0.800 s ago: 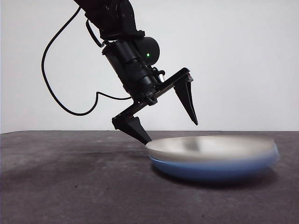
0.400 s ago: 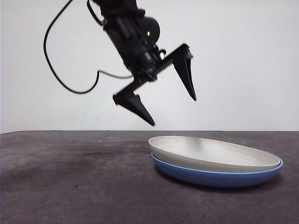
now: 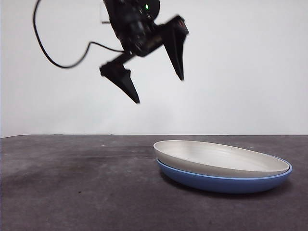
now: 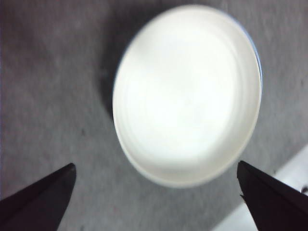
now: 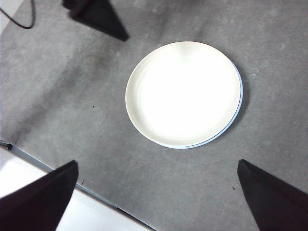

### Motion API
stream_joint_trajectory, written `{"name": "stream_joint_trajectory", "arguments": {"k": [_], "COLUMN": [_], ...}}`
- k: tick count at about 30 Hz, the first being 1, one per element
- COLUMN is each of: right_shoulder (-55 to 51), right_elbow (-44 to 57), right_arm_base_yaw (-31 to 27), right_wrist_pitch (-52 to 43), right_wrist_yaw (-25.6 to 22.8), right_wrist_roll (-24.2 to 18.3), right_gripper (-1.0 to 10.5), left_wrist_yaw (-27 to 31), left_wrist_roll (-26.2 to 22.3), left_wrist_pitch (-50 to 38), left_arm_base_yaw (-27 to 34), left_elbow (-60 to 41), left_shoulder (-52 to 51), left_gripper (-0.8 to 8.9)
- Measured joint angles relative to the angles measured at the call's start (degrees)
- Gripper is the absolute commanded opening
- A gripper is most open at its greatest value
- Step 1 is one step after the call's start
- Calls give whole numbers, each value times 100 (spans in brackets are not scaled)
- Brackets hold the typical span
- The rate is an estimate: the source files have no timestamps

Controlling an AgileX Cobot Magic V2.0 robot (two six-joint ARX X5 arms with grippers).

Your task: Pick up the white plate, put it on the blue plate, put it on desk

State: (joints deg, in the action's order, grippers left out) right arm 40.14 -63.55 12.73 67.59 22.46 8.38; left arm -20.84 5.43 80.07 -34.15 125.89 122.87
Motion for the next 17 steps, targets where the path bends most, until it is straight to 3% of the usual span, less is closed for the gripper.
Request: {"name": "stream_joint_trajectory", "arguments": {"k": [6,11,17], "right_shoulder": [0,0,0], "right_elbow": [0,0,0], "right_arm_base_yaw": [0,0,0], "right_wrist_pitch": [59,26,-199], "right_wrist_yaw": [-26,-321,-306], "right_wrist_roll": [-2,-50,-63], "right_gripper": [658,658,658], "left_wrist_yaw": [9,9,9], "left_wrist_roll": [-328,-459,-647], "left_wrist_pitch": [109,103,90], "left_arm_base_yaw": [0,0,0], "left_elbow": [-2,-17,-691], "left_shoulder": [-927,-1937,-3202], "left_gripper": [639,639,638]}}
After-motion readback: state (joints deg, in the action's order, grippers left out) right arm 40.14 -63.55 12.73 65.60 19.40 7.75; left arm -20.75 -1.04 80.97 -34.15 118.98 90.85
